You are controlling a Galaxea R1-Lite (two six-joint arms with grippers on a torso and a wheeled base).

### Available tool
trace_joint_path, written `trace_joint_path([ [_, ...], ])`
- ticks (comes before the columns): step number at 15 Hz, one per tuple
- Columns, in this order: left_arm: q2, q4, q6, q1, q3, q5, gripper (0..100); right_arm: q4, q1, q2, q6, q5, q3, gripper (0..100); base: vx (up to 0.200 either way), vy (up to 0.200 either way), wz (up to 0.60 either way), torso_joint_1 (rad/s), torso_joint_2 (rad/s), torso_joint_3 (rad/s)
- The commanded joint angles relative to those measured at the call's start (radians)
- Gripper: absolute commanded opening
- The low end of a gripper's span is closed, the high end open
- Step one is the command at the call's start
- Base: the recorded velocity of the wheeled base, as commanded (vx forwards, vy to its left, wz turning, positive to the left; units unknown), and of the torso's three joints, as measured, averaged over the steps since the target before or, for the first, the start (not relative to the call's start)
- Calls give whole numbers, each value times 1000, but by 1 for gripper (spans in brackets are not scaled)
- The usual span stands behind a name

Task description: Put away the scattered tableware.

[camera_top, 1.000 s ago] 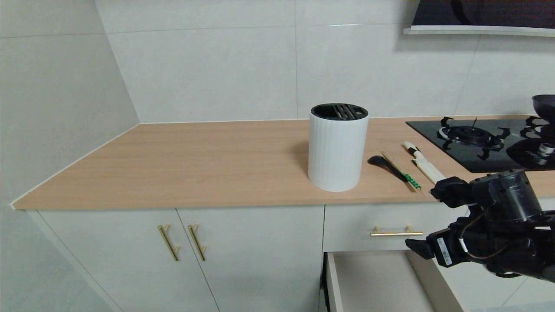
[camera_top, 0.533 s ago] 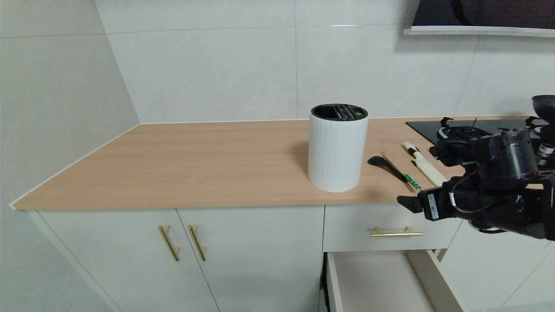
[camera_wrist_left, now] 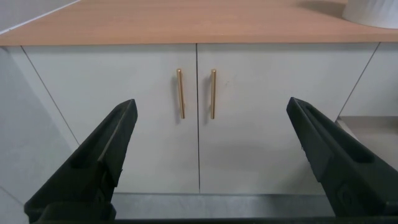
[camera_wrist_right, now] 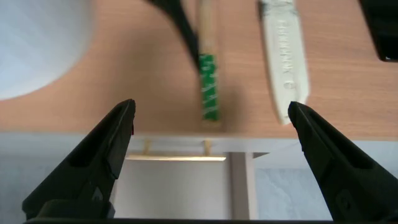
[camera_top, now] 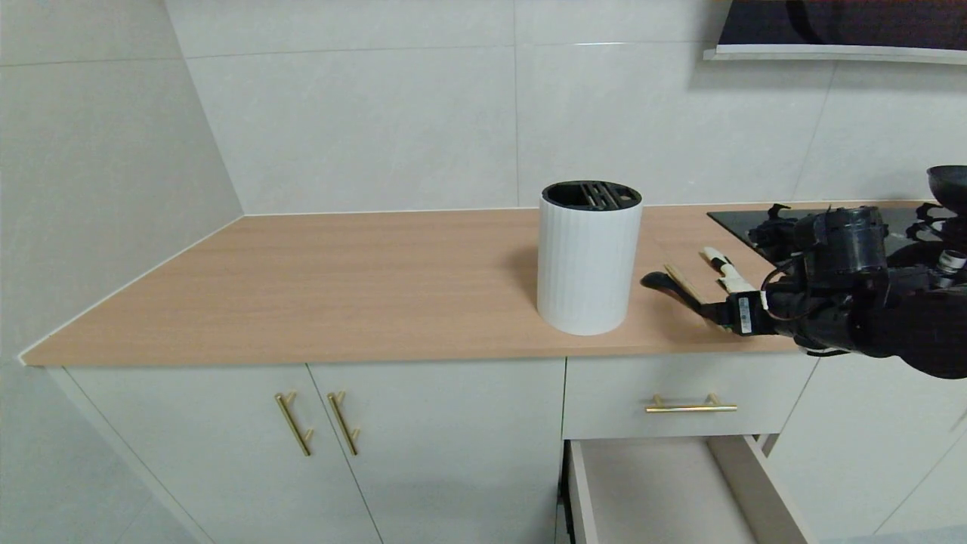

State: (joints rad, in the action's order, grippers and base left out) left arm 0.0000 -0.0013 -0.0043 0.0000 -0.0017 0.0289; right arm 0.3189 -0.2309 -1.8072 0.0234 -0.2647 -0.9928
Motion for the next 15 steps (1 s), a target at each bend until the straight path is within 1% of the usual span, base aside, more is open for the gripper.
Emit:
trace_joint_path([
  [1, 0, 0, 0, 0, 0, 0, 100, 11, 10, -47, 1, 1, 2, 100, 0, 0, 0, 0, 0, 0],
  [8, 2, 0, 0, 0, 0, 0, 100, 61, 7, -115, 4, 1, 0, 100, 0, 0, 0, 0, 0, 0],
  [10, 2, 0, 0, 0, 0, 0, 100, 63, 7, -129, 26, 1, -4, 100, 0, 0, 0, 0, 0, 0],
  [11, 2, 0, 0, 0, 0, 0, 100, 85, 5, -144, 43, 2, -4, 100, 0, 0, 0, 0, 0, 0],
  [13, 0, 0, 0, 0, 0, 0, 100, 114, 7, -153, 41, 1, -4, 100, 0, 0, 0, 0, 0, 0],
  [15, 2, 0, 0, 0, 0, 0, 100, 115, 7, -153, 41, 1, -4, 100, 0, 0, 0, 0, 0, 0],
])
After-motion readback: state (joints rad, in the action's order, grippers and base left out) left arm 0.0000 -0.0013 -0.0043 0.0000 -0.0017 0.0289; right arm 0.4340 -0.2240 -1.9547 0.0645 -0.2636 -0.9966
